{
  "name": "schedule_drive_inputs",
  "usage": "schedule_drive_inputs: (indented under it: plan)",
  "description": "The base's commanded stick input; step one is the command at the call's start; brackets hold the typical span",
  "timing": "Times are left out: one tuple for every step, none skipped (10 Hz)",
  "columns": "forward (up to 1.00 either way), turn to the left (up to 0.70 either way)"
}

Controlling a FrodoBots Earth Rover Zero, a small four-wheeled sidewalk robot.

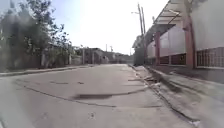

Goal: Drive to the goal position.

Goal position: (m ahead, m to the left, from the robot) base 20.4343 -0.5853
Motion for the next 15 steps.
schedule_drive_inputs:
  plan:
    - [0.85,0.00]
    - [0.85,0.00]
    - [0.85,0.00]
    - [0.85,0.00]
    - [0.85,0.00]
    - [0.85,0.00]
    - [0.85,0.00]
    - [0.85,0.00]
    - [0.85,-0.12]
    - [0.85,-0.34]
    - [0.85,-0.34]
    - [0.85,-0.34]
    - [0.85,-0.34]
    - [0.85,-0.34]
    - [0.85,-0.24]
